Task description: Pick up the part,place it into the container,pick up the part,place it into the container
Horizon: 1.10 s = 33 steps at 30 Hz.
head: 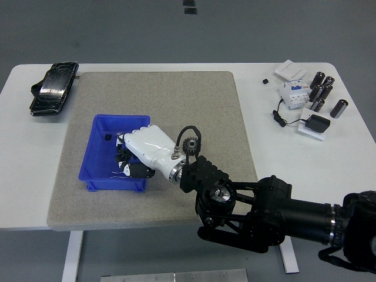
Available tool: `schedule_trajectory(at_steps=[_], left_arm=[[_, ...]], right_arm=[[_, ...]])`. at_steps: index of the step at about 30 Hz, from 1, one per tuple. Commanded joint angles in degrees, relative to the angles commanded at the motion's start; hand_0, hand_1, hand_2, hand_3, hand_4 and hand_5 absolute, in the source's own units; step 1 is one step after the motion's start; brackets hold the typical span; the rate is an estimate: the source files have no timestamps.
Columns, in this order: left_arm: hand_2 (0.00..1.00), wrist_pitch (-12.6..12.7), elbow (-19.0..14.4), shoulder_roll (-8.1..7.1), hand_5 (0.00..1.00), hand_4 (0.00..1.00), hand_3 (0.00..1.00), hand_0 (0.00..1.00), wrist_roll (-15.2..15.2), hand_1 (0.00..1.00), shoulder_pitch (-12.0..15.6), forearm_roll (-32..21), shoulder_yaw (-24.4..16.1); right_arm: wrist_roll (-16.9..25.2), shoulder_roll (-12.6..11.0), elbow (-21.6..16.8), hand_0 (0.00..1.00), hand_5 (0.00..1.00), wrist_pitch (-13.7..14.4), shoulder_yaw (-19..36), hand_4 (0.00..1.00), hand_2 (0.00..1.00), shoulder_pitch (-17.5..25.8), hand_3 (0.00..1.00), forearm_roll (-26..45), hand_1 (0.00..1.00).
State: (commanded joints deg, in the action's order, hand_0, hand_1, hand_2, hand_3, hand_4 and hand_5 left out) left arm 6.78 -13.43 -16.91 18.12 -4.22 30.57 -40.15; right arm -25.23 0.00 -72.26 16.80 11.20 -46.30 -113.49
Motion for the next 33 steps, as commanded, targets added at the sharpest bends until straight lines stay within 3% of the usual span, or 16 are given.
schedule_trajectory(at_steps=[1, 6, 7, 12, 13, 18, 24, 25, 28, 33], left_arm=[[0.612, 0.0, 0.0, -0.01, 0.277, 0.658, 0.587, 0.681, 0.0, 0.635, 0.0, 0.0, 0.0], [0.612, 0.0, 0.0, 0.05, 0.277, 0.658, 0.587, 0.681, 0.0, 0.635, -0.1, -0.1, 0.1], [0.612, 0.0, 0.0, 0.07, 0.277, 0.658, 0.587, 0.68, 0.0, 0.635, -0.1, -0.1, 0.1], [0.612, 0.0, 0.0, 0.04, 0.277, 0.658, 0.587, 0.68, 0.0, 0.635, 0.0, 0.0, 0.0], [0.611, 0.0, 0.0, 0.01, 0.278, 0.658, 0.587, 0.68, 0.0, 0.635, 0.0, 0.0, 0.0], [0.611, 0.0, 0.0, 0.01, 0.278, 0.658, 0.587, 0.68, 0.0, 0.635, -0.1, -0.1, 0.1], [0.611, 0.0, 0.0, 0.21, 0.278, 0.658, 0.587, 0.68, 0.1, 0.635, 0.1, -0.1, 0.0], [0.611, 0.0, 0.0, 0.21, 0.277, 0.657, 0.587, 0.681, 0.1, 0.635, 0.1, -0.1, 0.0], [0.611, 0.1, 0.0, 0.21, 0.277, 0.657, 0.587, 0.681, 0.1, 0.635, 0.1, -0.1, 0.0], [0.611, 0.1, 0.0, 0.23, 0.277, 0.656, 0.587, 0.681, -0.1, 0.635, 0.1, -0.5, 0.2]], right_arm=[[-0.3, 0.0, 0.3, 0.353, 0.341, -0.3, -0.3, 0.585, 0.716, -0.1, 0.702, 0.1, 0.673], [-0.7, 0.0, 1.3, 0.353, 0.341, -1.1, -0.8, 0.585, 0.716, 0.0, 0.702, 0.3, 0.673], [-0.6, 0.0, 1.4, 0.579, 0.352, -1.2, -0.8, 0.695, 0.841, 0.0, 0.827, 0.4, 0.814], [-0.1, 0.0, 1.2, 0.579, 0.352, -0.7, -0.8, 0.695, 0.841, 0.1, 0.827, 0.8, 0.814], [0.0, 0.0, 1.1, 0.713, 0.378, -0.5, -0.8, 0.749, 0.862, 0.1, 0.851, 0.8, 0.846], [0.6, 0.0, 0.1, 0.713, 0.378, 0.7, -0.1, 0.749, 0.862, 0.3, 0.851, 1.4, 0.846], [3.0, -0.4, -2.5, 0.717, 0.393, 4.5, 5.4, 0.761, 0.85, 1.3, 0.84, 6.3, 0.838], [3.6, -0.9, -2.6, 0.681, 0.404, 5.4, 6.8, 0.758, 0.799, 1.3, 0.799, 7.6, 0.788], [4.1, -2.5, -2.0, 0.681, 0.404, 6.5, 10.4, 0.758, 0.799, 1.3, 0.799, 9.2, 0.788], [3.0, -6.7, 0.5, 0.657, 0.398, 4.8, 13.3, 0.742, 0.784, 1.9, 0.774, 7.7, 0.761]])
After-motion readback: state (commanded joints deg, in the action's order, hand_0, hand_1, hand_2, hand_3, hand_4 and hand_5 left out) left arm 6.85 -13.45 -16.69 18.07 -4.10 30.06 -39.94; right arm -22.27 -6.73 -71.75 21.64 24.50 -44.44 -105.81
